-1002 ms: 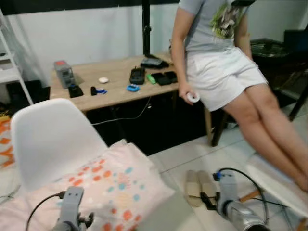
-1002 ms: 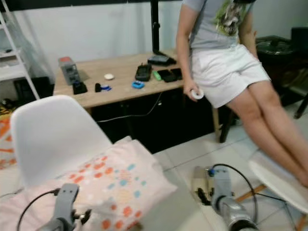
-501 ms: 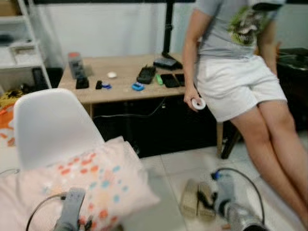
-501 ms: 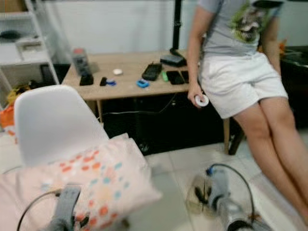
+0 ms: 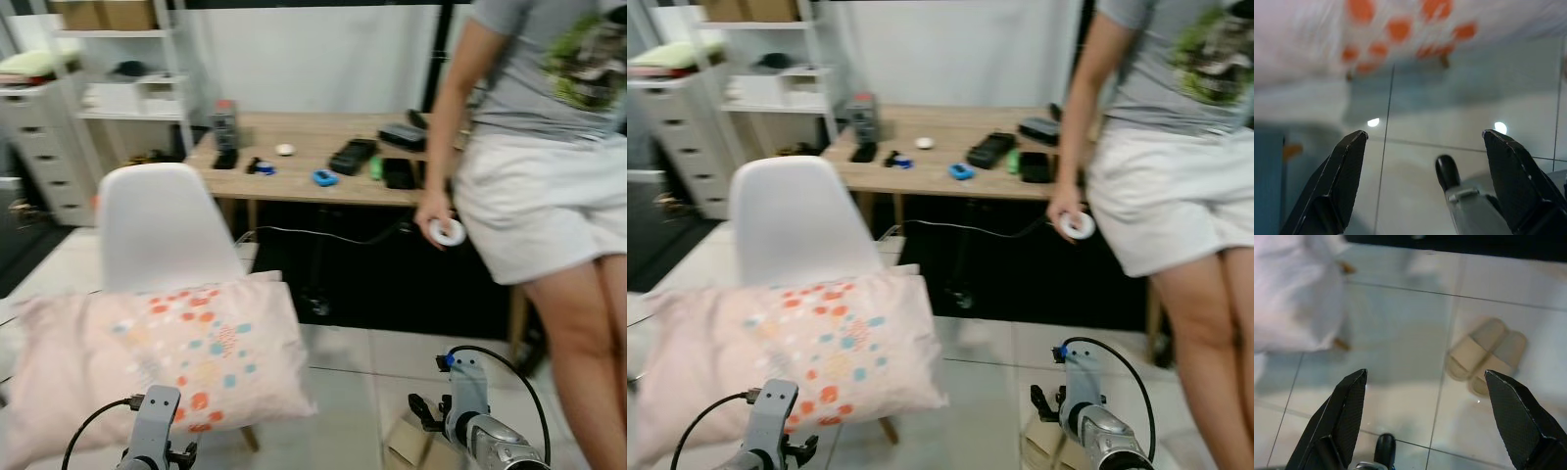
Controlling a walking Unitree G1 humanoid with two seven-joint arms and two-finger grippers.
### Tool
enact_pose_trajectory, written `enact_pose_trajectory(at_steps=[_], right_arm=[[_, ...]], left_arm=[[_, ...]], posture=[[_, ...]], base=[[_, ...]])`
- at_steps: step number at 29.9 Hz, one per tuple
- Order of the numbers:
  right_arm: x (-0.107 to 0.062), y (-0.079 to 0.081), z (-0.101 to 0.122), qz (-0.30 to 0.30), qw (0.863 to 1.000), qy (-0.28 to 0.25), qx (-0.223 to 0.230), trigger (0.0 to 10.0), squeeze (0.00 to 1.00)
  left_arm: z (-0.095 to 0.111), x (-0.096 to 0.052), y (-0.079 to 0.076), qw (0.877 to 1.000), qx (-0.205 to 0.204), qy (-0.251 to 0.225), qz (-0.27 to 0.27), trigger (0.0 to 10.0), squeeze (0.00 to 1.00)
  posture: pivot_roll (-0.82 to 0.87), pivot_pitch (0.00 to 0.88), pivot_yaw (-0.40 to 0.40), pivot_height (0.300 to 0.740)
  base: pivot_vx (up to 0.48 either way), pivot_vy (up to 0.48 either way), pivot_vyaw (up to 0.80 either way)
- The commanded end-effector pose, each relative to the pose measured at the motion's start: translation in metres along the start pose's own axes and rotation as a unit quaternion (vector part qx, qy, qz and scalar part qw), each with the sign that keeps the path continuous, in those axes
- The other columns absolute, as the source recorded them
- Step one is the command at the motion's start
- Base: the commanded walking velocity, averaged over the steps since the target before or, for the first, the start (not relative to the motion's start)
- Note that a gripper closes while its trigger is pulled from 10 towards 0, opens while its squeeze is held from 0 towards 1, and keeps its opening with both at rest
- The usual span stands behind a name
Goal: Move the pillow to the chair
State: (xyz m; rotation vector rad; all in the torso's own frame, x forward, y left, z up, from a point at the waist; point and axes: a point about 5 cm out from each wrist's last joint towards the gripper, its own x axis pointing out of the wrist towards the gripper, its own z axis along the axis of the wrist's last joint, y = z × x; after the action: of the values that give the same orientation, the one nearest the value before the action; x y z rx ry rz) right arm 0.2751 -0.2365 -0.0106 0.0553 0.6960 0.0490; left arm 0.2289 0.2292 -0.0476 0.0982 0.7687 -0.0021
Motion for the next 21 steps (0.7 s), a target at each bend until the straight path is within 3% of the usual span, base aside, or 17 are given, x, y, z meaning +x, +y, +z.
enact_pose_trajectory(at_steps=[1,21], right_arm=[[0.0014,0.0047,0.0002,0.008,1.0,-0.002,0.001,10.0,0.0],[0.0016,0.0065,0.0,0.015,1.0,-0.005,-0.001,10.0,0.0]], left_arm=[[-0.0099,-0.0026,0.0024,1.0,0.001,0.017,0.002,10.0,0.0],[-0.0104,-0.0024,0.0002,1.0,0.001,0.017,-0.008,10.0,0.0]], posture=[[-0.16,0.044,0.005,0.74],[-0.15,0.053,0.005,0.74]], base=[[0.0,0.0,0.8],[0.0,0.0,0.8]])
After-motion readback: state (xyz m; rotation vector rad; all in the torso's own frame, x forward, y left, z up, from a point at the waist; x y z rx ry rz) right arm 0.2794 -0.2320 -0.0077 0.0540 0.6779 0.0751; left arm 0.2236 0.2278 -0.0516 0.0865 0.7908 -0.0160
